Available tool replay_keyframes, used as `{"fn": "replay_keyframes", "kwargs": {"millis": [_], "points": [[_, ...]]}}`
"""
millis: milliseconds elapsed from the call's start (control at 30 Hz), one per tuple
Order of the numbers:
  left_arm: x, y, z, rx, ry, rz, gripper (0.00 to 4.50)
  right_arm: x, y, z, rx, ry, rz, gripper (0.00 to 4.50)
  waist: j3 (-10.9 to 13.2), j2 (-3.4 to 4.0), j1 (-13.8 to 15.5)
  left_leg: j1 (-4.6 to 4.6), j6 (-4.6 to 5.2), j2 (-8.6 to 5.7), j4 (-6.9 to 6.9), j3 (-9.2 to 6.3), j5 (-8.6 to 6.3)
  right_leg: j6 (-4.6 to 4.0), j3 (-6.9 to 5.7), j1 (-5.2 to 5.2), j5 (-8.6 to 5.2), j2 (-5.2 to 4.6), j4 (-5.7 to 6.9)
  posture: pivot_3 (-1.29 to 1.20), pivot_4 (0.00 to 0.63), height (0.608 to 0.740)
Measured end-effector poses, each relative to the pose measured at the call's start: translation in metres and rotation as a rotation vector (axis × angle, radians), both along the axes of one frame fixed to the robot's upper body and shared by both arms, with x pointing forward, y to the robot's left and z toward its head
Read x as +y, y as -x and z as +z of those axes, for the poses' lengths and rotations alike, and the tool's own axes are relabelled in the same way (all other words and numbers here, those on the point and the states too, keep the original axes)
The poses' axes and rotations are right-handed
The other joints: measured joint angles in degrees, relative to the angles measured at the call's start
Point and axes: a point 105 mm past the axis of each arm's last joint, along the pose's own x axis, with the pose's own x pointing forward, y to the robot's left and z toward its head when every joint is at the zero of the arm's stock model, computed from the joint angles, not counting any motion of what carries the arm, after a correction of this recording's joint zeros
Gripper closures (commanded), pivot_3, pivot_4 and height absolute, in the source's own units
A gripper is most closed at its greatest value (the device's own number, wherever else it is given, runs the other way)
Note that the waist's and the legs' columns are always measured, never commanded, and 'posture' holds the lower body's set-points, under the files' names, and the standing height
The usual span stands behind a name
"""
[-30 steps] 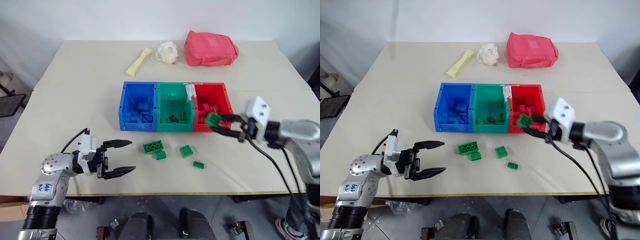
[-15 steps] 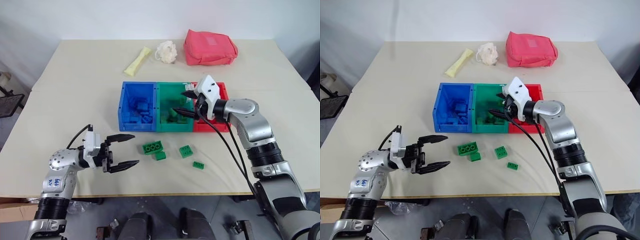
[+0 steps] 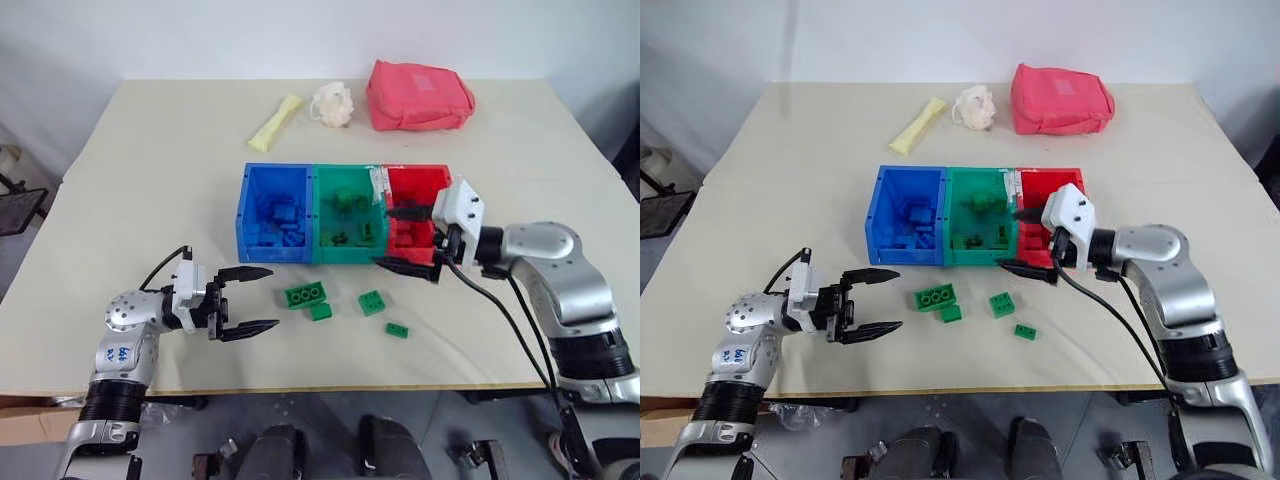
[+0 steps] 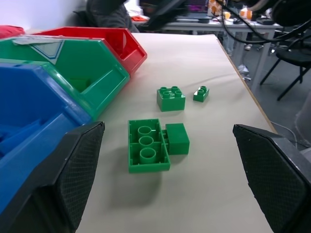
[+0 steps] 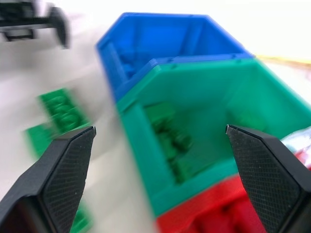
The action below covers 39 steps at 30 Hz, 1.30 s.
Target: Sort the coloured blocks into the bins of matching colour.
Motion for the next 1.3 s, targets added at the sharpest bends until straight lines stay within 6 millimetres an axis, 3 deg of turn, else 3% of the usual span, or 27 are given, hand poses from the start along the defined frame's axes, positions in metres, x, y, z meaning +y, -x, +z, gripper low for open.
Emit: {"fn": "replay_keyframes", "kwargs": {"millis": [67, 200, 333, 500, 600, 733, 833, 967, 1300], "points": [[0.003, 0.000, -0.002, 0.002, -0.012, -0.001, 0.00, -0.023, 0.015, -0.006, 0.034, 0.016, -0.026, 0.02, 0.0, 0.00, 0.3, 0.03, -0.01, 0.01, 0.00, 0.09, -0.01, 0.00, 0.04, 0.01, 0.00, -0.01, -0.01, 0.00, 0.150, 0.740], [0.003, 0.000, -0.007, 0.013, -0.021, -0.011, 0.00, -0.049, 0.035, -0.011, 0.071, 0.041, -0.056, 0.02, 0.0, -0.01, 0.6, 0.05, 0.00, 0.08, 0.03, 0.22, -0.01, 0.01, 0.08, 0.03, 0.01, 0.01, -0.11, 0.00, 0.150, 0.740], [0.006, 0.000, -0.008, 0.017, -0.028, -0.009, 0.00, -0.094, 0.061, -0.037, 0.177, 0.132, -0.175, 0.02, 0.0, -0.02, 1.3, 0.05, 0.02, 0.06, 0.04, 0.26, -0.02, 0.02, 0.09, 0.05, 0.01, -0.02, -0.12, 0.00, 0.150, 0.740], [0.006, 0.001, -0.010, 0.025, -0.027, -0.009, 0.00, -0.107, 0.071, -0.037, 0.184, 0.168, -0.211, 0.02, 0.0, -0.02, 1.0, 0.12, 0.04, 0.14, 0.13, 0.39, -0.02, 0.04, 0.14, 0.09, 0.02, -0.01, -0.17, 0.00, 0.150, 0.740], [0.007, 0.001, -0.010, 0.026, -0.027, -0.009, 0.00, -0.103, 0.072, -0.037, 0.179, 0.176, -0.197, 0.02, 0.0, -0.02, 1.0, 0.11, 0.02, 0.14, 0.13, 0.40, -0.03, 0.04, 0.18, 0.06, 0.02, -0.03, -0.17, 0.00, 0.150, 0.740], [0.006, 0.004, -0.010, 0.018, -0.030, -0.013, 0.00, -0.080, 0.067, -0.042, 0.182, 0.203, -0.137, 0.02, 0.0, -0.02, 1.0, 0.11, 0.01, 0.14, 0.13, 0.36, -0.04, 0.04, 0.20, 0.06, 0.02, -0.09, -0.19, 0.00, 0.150, 0.740], [0.003, 0.010, -0.009, 0.009, -0.030, -0.021, 0.00, -0.052, 0.066, -0.057, 0.214, 0.221, -0.070, 0.02, 0.0, -0.01, 0.9, 0.10, -0.02, 0.15, 0.13, 0.28, -0.05, 0.03, 0.24, 0.06, 0.02, -0.33, -0.20, 0.00, 0.150, 0.740], [0.002, 0.022, -0.015, 0.044, -0.022, -0.010, 0.00, -0.035, 0.065, -0.076, 0.264, 0.231, -0.043, 0.02, 0.0, -0.02, 1.1, 0.02, -0.01, 0.06, 0.13, 0.16, -0.06, 0.02, 0.23, 0.06, 0.02, -0.47, -0.21, 0.00, 0.150, 0.740], [0.007, 0.046, -0.017, 0.089, -0.024, 0.043, 0.00, -0.024, 0.052, -0.092, 0.271, 0.244, -0.061, 0.02, 0.0, -0.01, 1.0, 0.03, -0.02, 0.07, 0.15, 0.09, -0.06, 0.01, 0.23, 0.09, 0.01, -0.47, -0.32, 0.00, 0.150, 0.740]]}}
